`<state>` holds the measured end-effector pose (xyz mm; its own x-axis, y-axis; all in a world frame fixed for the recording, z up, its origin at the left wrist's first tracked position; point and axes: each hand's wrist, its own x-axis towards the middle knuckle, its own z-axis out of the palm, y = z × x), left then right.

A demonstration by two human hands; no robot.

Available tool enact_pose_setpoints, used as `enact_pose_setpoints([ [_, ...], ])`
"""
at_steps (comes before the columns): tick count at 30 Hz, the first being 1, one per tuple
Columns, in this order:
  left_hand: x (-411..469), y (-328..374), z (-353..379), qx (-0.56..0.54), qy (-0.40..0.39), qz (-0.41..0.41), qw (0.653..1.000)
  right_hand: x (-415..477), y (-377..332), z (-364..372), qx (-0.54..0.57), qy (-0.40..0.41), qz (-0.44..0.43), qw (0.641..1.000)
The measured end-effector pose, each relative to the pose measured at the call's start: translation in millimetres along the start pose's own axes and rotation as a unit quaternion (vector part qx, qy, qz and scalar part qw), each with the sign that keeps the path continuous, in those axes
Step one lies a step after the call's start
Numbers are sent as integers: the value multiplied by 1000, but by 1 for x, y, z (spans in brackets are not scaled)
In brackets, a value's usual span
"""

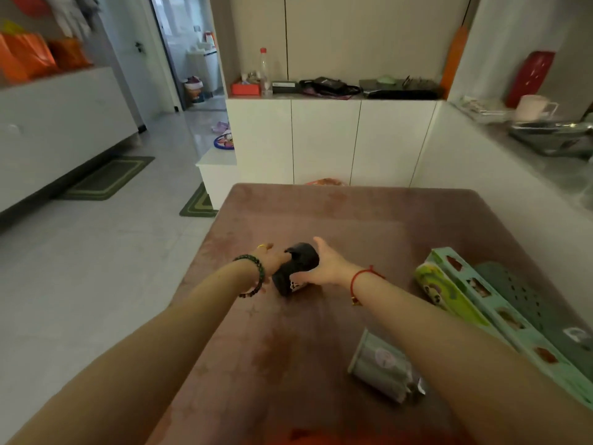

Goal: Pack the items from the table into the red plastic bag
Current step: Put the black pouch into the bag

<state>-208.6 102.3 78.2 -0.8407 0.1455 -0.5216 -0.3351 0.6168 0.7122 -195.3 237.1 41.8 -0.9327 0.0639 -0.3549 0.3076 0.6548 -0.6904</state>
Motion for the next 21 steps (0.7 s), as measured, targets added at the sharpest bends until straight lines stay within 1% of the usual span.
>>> enact_pose_setpoints([
  [3, 32, -10, 19, -28, 2, -40, 999, 38, 14, 19, 96, -9, 15, 995],
  [4, 39, -13, 24, -63, 5, -45, 997, 47, 21, 23, 115, -15, 16, 993],
  [6, 49, -15, 29, -147, 27, -53, 987, 48, 25, 23, 156, 13, 21, 987],
  [8, 51, -18, 26, -191, 56, -53, 978, 41, 22, 15, 180, 22, 22, 983],
  [11, 32, -20, 23, -242, 32, -89, 966, 21, 11, -3, 163, 34, -41, 985],
  [13, -1, -15, 21, -288, -9, -90, 953, -8, -4, -17, 162, 61, -77, 982],
  [15, -35, -8, 19, -292, -66, -65, 952, -43, -16, -32, 164, 90, -99, 977],
  [16, -54, -3, 16, -286, -87, -40, 953, -63, -22, -40, 172, 103, -108, 974],
  [19, -109, 8, 12, -231, -151, 44, 960, -132, -32, -59, 212, 131, -122, 961],
  [21, -144, 6, 14, -190, -177, 79, 962, -180, -31, -62, 239, 138, -126, 953],
])
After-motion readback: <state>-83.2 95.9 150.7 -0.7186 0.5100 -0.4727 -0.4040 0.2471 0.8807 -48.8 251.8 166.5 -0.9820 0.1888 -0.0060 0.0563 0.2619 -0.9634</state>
